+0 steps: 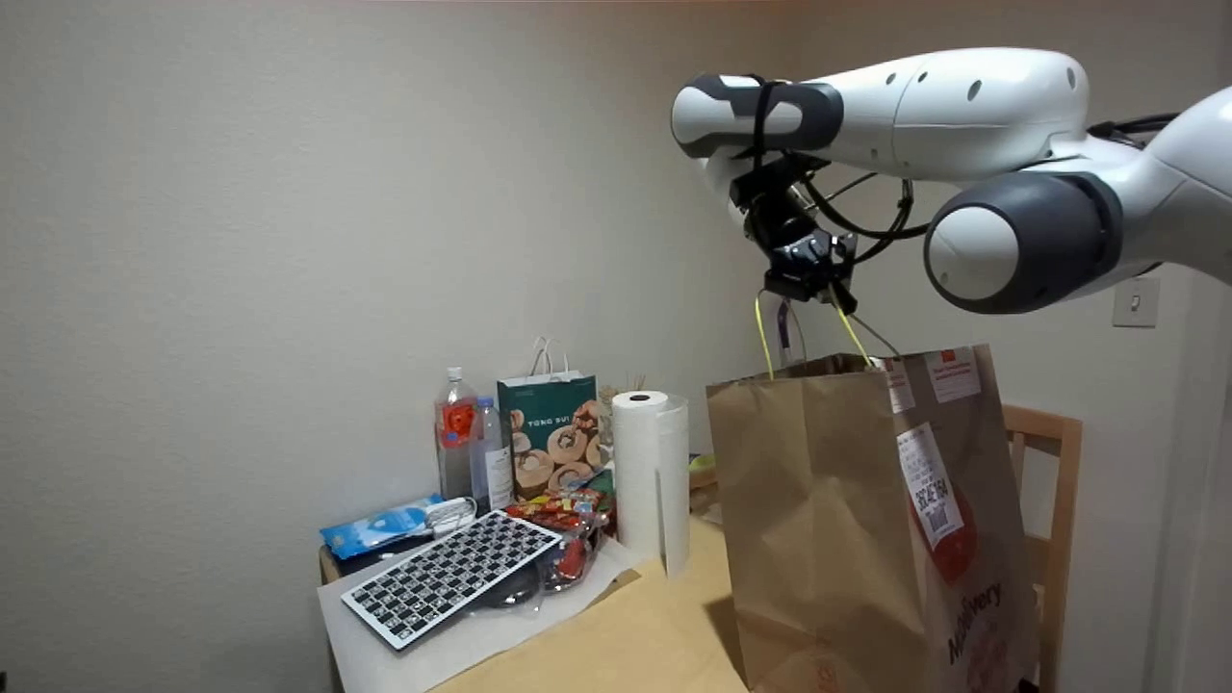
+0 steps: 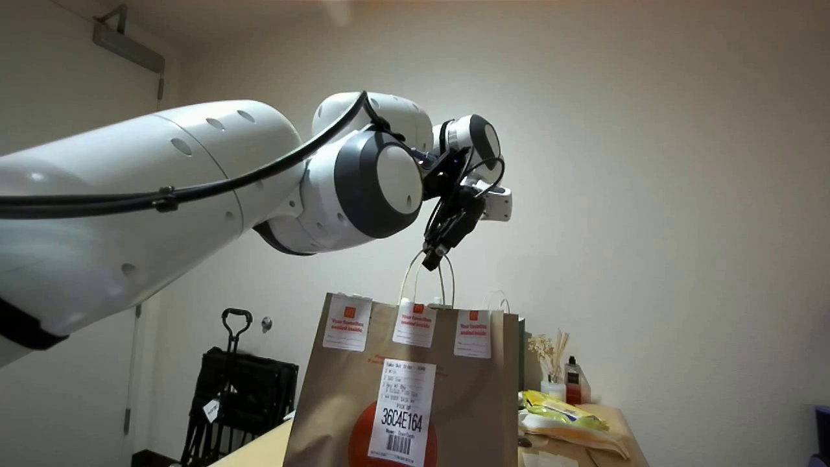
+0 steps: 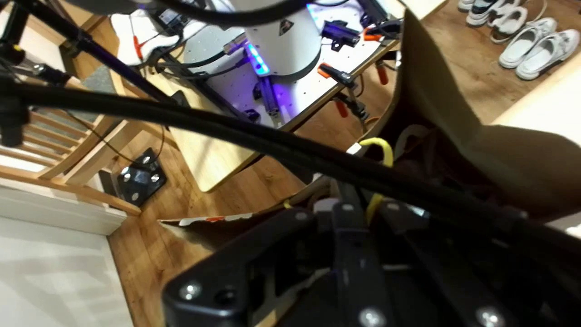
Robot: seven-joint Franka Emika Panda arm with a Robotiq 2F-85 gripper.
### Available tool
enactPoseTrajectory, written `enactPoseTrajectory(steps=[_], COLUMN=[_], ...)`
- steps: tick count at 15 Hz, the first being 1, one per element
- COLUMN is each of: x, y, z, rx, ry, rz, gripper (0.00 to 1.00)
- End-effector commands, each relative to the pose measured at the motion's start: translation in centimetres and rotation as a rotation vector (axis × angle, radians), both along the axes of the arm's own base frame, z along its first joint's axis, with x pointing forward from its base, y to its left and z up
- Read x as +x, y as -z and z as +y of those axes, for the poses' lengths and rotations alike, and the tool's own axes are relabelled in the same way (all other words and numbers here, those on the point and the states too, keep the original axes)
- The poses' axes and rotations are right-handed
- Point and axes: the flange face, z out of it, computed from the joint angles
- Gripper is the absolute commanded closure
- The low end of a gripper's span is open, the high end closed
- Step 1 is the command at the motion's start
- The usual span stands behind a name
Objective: Move the paper bag
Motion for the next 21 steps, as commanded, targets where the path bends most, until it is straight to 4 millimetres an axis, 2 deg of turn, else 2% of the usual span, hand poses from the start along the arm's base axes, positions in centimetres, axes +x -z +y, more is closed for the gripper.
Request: enactPoseTrajectory(steps=[1,2,3,6,10,11,14,21], x=[1.6,2.4,3.1,5.0,6.3,5.8,6.0,6.0], y=[0.1,0.2,0.2,-0.1,-0.8,-0.3,-0.5,-0.5], z=[1.9,2.7,3.5,5.2,6.7,6.5,6.9,6.8], rx=[0.059,0.061,0.08,0.113,0.111,0.091,0.093,0.094], ry=[0.154,0.205,0.249,0.371,0.462,0.396,0.417,0.419], rz=[-0.064,-0.087,-0.108,-0.164,-0.21,-0.201,-0.207,-0.207], gripper=[0.96,0.71,0.71,0.52,0.27,0.45,0.28,0.27])
